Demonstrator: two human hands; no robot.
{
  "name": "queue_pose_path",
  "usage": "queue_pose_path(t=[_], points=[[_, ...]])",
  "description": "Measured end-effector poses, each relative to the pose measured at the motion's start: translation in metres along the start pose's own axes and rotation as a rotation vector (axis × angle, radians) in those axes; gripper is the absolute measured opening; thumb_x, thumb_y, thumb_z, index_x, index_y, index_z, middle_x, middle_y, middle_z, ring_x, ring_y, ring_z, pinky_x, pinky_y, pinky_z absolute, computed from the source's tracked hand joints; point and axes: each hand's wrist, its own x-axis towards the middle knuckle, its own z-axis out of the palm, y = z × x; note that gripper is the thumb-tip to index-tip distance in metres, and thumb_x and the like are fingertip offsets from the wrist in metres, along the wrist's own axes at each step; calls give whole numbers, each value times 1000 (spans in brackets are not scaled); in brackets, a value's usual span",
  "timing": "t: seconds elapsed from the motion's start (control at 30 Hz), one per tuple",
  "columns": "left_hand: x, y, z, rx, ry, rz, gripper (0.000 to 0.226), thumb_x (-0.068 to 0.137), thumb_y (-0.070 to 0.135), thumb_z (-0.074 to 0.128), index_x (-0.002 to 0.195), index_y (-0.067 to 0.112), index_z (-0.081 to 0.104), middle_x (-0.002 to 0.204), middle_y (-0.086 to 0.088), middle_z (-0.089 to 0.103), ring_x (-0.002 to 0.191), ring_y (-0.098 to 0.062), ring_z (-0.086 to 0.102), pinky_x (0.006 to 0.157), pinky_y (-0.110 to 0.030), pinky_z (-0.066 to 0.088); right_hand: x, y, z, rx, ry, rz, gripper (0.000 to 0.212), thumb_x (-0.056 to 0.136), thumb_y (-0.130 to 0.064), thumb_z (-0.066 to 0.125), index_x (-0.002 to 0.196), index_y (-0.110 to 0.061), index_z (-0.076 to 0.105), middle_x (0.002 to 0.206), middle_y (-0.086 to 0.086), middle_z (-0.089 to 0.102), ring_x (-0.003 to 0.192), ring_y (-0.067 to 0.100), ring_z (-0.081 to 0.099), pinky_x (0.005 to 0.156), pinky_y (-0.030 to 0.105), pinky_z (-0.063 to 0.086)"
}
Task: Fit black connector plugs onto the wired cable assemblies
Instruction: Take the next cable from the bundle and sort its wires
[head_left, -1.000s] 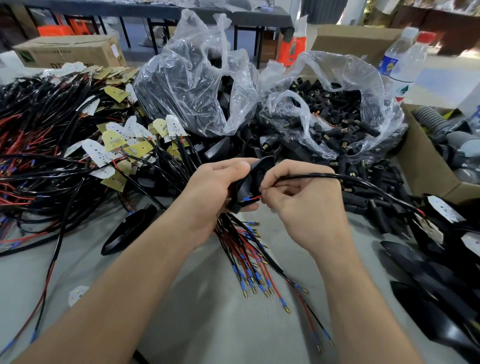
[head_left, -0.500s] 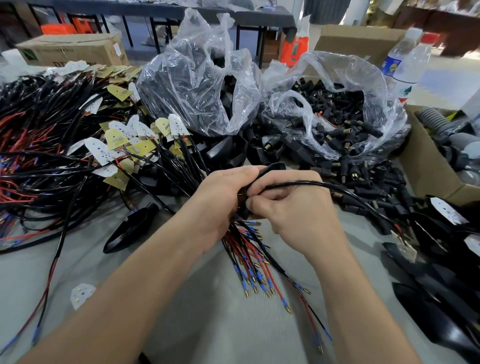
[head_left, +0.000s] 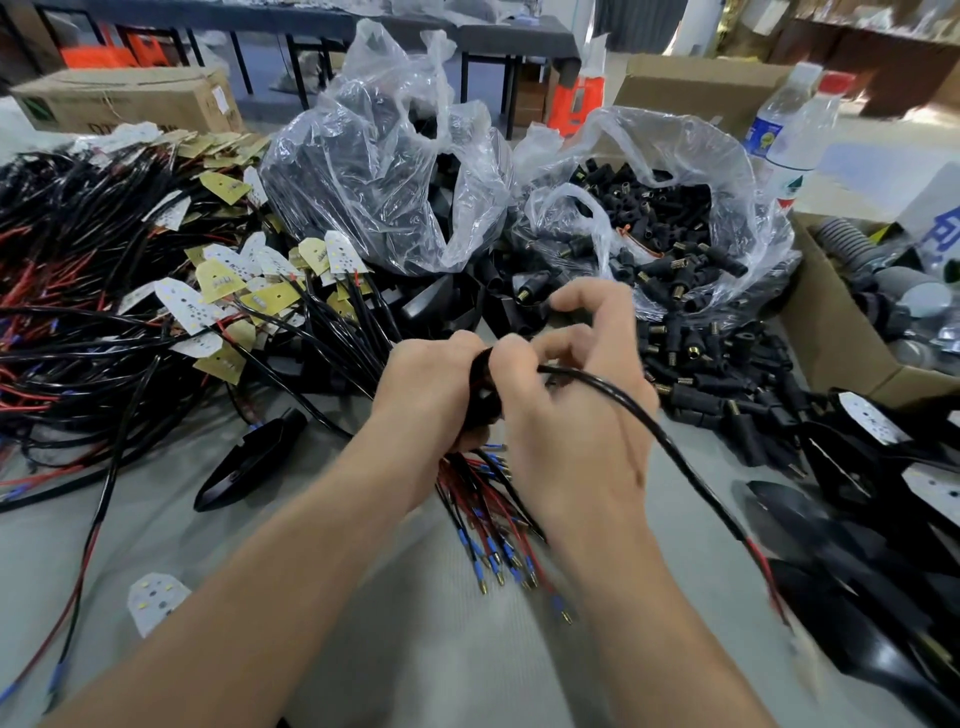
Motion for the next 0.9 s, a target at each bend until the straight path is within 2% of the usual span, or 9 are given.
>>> queue_pose_path(t=[0.1,0.17,0.27,0.33,0.4,0.5,0.63,0.73,0.9], points=[[1,-3,-2,84,25,110,39,85,32,53,58,12,71,53,-13,64,46,-29,60,45,-37,50,12,4,-7,227,78,105,30,71,-42,73,92,-35,53,62,-9,59,56,8,55,59,26,48],[5,-10,-9,287,103,222,44,82,41,48,67,3,64,61,-17,63,56,-33,59,58,-49,55,21,12,-13,405,54,152,18,80,-29,76,75,-24,59,51,-12,46,44,4,42,47,20,38],[11,-15,-18,470,106,422,47,94,45,45,70,7,58,53,-4,48,50,-19,46,57,-38,46,32,30,-18,508,-66,241,42,88,-13,72,49,-18,57,41,-10,43,36,7,33,40,16,29],[8,-9,-20,447,-102,425,41,104,46,43,94,22,76,57,2,59,52,-13,55,57,-29,48,35,38,-20,413,-131,242,40,87,-16,74,51,-11,59,41,1,47,35,12,36,40,19,30],[4,0,-25,393,-358,335,34,109,37,41,124,27,70,71,6,67,60,-9,61,57,-22,49,37,42,-23,367,-191,227,34,85,-18,77,56,-8,62,44,5,52,36,14,40,39,21,32],[1,9,-38,334,-677,193,36,109,19,45,141,27,57,96,-12,69,86,-19,66,82,-36,57,40,43,-28,395,-287,229,24,80,-16,80,59,-12,69,47,7,56,38,15,44,40,21,36],[-3,9,-36,6,-834,42,46,93,10,56,139,16,58,103,-10,69,95,-25,66,88,-40,60,40,36,-31,580,-423,316,10,74,-9,78,70,-18,74,57,7,62,44,14,51,42,19,38],[-3,1,-25,-111,-819,44,34,96,13,54,128,9,62,107,-9,67,102,-28,64,94,-44,58,40,36,-30,725,-397,394,12,83,-7,70,77,-14,78,62,6,63,48,14,53,44,20,38],[6,-2,-13,-510,-635,-28,39,86,16,57,120,-1,61,98,-15,75,93,-29,72,85,-41,63,37,41,-21,335,-377,190,31,89,-16,69,70,7,64,49,16,46,49,20,37,49,28,32]])
